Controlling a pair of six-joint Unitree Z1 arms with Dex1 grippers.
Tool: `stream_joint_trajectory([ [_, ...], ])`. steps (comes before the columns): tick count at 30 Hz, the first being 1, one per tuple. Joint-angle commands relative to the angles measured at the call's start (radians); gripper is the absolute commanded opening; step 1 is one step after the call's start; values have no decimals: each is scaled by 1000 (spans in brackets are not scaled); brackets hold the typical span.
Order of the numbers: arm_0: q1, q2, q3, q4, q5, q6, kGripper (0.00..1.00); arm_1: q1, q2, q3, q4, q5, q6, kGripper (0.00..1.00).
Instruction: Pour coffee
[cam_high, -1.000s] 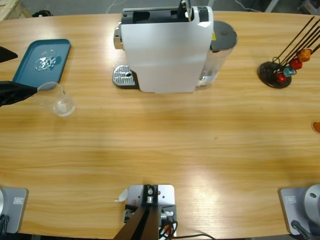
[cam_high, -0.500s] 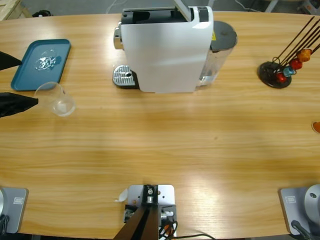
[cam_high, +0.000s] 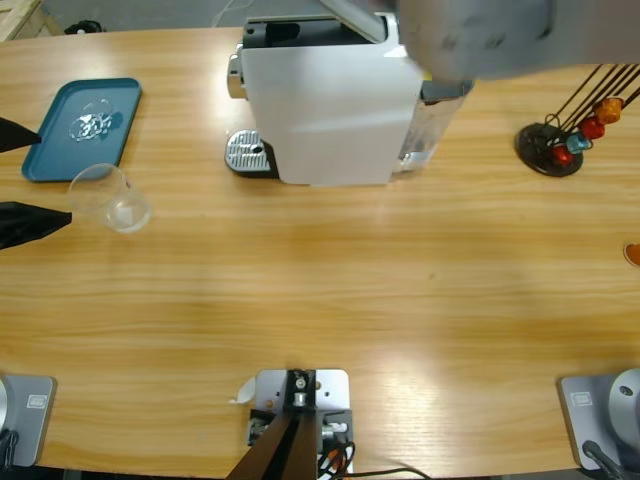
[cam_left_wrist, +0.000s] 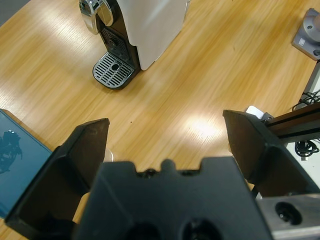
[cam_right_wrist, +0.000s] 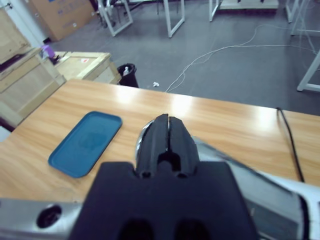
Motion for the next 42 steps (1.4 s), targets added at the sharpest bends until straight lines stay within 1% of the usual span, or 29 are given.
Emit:
stream_joint_trajectory([
  [1,-4,-43,39,18,-9,9,1000,51,128,66,-1,19,26,0],
  [4,-4,-41,39,18,-9,11,1000,48,154,72,-2,31,43,0],
  [12,-4,-39,45,20,-8,9,1000,-18,181,94,-19,73,41,0],
  [23,-4,-32,45,20,-8,14,1000,-24,241,183,-77,95,57,0],
  [29,-4,-35,47,20,-8,14,1000,-26,261,193,-62,127,95,0],
  [42,-4,-37,45,21,-8,14,1000,-48,291,209,-30,145,123,0],
])
